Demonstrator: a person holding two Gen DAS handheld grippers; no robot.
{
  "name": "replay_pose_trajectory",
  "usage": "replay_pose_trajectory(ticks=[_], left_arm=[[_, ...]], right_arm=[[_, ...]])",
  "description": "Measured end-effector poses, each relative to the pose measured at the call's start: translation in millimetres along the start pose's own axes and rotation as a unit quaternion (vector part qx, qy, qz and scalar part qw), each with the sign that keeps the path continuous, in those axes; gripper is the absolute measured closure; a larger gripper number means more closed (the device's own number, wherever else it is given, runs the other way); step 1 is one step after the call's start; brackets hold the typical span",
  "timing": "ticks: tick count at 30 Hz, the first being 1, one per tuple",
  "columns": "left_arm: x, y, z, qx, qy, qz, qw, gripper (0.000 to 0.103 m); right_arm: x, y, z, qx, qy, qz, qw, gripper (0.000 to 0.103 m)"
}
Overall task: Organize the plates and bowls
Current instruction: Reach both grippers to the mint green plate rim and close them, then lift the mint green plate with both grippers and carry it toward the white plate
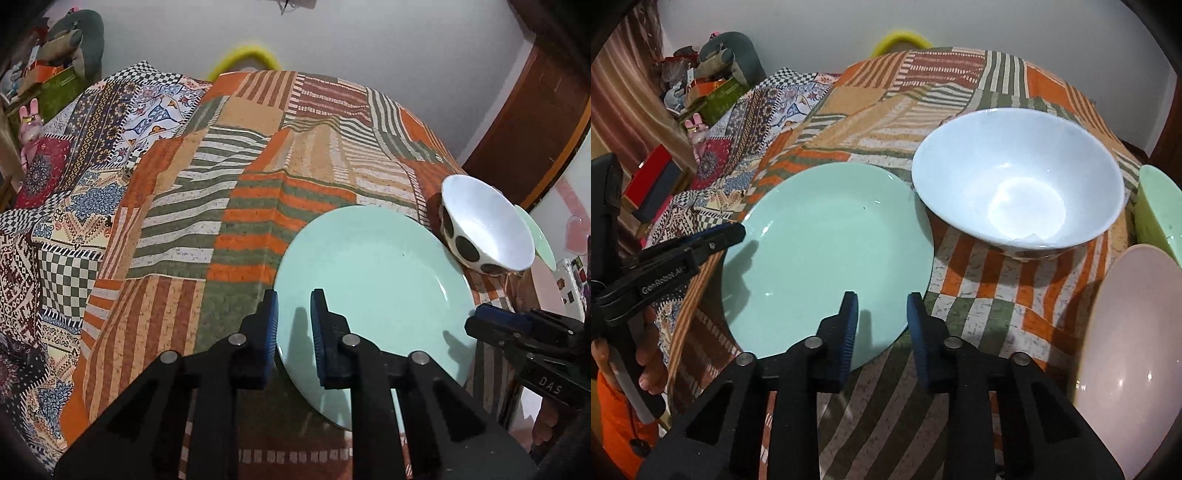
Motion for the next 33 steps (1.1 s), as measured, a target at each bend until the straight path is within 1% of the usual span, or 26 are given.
replay_pose_trajectory(ticks=[2, 6, 9, 12, 16, 17, 20, 23, 26, 28, 33], left_arm=[[1, -7, 4, 0.011, -0.004, -0.007, 0.9999, 0.086], [-1, -15, 10, -0.004, -0.013, -0.021, 0.9997, 0.086], [-1, -15, 12, -0.008, -0.013, -0.019, 0.9997, 0.086], [0, -14, 16, -0.012, -0.017, -0.021, 0.9996, 0.086], [1, -12, 22, -0.02, -0.025, -0.017, 0.9994, 0.086], [1, -12, 23, -0.023, -0.028, -0.014, 0.9992, 0.086], [-1, -9, 26, -0.029, -0.038, -0.005, 0.9988, 0.086], [-5, -5, 25, -0.02, -0.045, 0.009, 0.9988, 0.085], [-10, -4, 21, -0.031, -0.054, 0.001, 0.9981, 0.086], [-14, -1, 18, -0.031, -0.058, 0.001, 0.9978, 0.086], [-28, 8, 4, -0.036, -0.056, -0.002, 0.9978, 0.085]], right_arm=[[2, 0, 1, 0.001, -0.001, 0.003, 1.0, 0.08], [3, 5, 2, 0.0, -0.003, 0.013, 1.0, 0.08], [2, 12, 7, -0.003, -0.013, 0.021, 1.0, 0.08], [0, 14, 14, 0.014, -0.028, 0.036, 0.999, 0.08], [3, 11, 19, 0.014, -0.033, 0.033, 0.999, 0.08], [4, 10, 21, 0.018, -0.036, 0.035, 0.999, 0.078], [3, 9, 24, 0.026, -0.046, 0.04, 0.998, 0.078], [1, 7, 22, 0.018, -0.046, 0.03, 0.998, 0.078], [-1, 8, 18, 0.009, -0.044, 0.021, 0.999, 0.079], [-3, 9, 13, 0.011, -0.042, 0.023, 0.999, 0.079], [-3, 11, 3, 0.008, -0.03, 0.022, 0.999, 0.08]])
Point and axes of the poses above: each gripper's, at about its wrist camera, not at the fingertips, and z roughly the way its jaws point, y to its right, x to its top, the point moved 8 cm from there along z, roughly the way its jaws point, and after that the axes turned 7 degrees about -x, right-handed, at the moved point
